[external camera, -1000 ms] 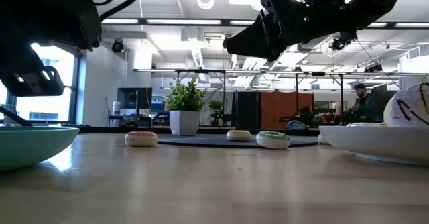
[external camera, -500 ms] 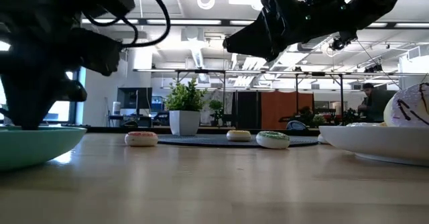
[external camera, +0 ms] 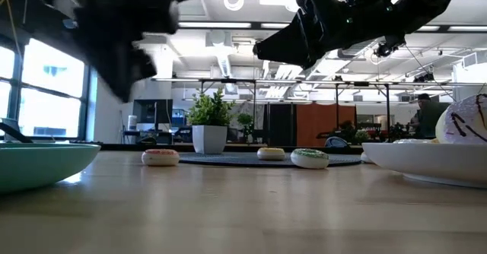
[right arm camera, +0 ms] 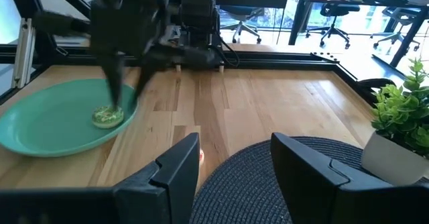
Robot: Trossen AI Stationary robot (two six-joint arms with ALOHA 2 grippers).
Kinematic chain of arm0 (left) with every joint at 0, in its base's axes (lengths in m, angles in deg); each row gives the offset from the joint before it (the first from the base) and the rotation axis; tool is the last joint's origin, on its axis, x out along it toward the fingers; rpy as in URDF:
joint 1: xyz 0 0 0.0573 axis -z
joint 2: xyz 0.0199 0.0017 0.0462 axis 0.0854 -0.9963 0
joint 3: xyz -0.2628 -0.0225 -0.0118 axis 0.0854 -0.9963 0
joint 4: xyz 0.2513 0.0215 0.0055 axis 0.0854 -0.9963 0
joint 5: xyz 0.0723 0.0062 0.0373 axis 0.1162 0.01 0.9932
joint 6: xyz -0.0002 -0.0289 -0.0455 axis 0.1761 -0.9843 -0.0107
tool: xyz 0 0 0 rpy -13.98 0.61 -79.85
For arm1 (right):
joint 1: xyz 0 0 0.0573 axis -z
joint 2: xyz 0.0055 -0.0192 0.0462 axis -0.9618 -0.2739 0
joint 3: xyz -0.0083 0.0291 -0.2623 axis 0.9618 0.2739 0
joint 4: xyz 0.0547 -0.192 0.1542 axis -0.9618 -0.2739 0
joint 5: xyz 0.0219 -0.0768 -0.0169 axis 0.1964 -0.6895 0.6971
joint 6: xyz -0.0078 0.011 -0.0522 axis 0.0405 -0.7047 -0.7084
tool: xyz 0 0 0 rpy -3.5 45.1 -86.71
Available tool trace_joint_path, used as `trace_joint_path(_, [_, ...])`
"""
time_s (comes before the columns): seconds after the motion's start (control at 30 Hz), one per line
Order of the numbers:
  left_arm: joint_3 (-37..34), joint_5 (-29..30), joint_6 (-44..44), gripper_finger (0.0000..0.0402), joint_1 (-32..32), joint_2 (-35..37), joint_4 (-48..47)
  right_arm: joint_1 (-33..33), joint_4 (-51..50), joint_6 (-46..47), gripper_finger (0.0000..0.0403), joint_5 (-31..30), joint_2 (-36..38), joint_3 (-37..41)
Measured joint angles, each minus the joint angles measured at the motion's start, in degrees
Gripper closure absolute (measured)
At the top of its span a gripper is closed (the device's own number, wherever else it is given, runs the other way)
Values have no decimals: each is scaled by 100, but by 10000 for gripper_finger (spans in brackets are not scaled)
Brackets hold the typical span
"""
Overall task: Pick & Place donuts
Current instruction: Put the left small pink donut on the blue plate
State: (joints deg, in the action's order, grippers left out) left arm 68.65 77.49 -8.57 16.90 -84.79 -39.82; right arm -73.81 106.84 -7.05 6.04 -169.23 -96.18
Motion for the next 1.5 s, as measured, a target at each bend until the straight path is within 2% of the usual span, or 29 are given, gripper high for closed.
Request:
trace_joint_path(0.1, [74, 1193, 233, 326, -7, -40, 210, -1, 0, 0, 222, 1, 0, 0])
trace_joint_path(0.17, [78, 1677, 333, 326, -61, -226, 326, 0, 0, 0, 222, 2, 0, 0])
trace_joint_path(0.2, [74, 1731, 346, 326, -93, -326, 292, 0, 0, 0, 222, 2, 0, 0])
trace_joint_path(0.33, [69, 1588, 73, 326, -220, -698, 346, -1, -6, 0, 222, 2, 0, 1])
trace_joint_path(0.53, [67, 1292, 139, 326, -224, -1250, 705, -2, -32, 0, 222, 2, 0, 0])
trace_joint_path(0.8, [231, 1266, 257, 318, -224, -1261, 362, -2, -44, -44, 222, 2, 0, 0])
trace_joint_path(1.1, [519, 1334, 400, 282, -225, -1259, 99, 0, -46, -44, 222, 2, 0, 0])
trace_joint_path(1.3, [512, 1374, 280, 270, -224, -1259, 77, 0, -46, -45, 222, 2, 0, 0])
trace_joint_path(1.5, [338, 1536, -292, 270, -224, -1259, 99, 0, -46, -44, 222, 2, 0, 0])
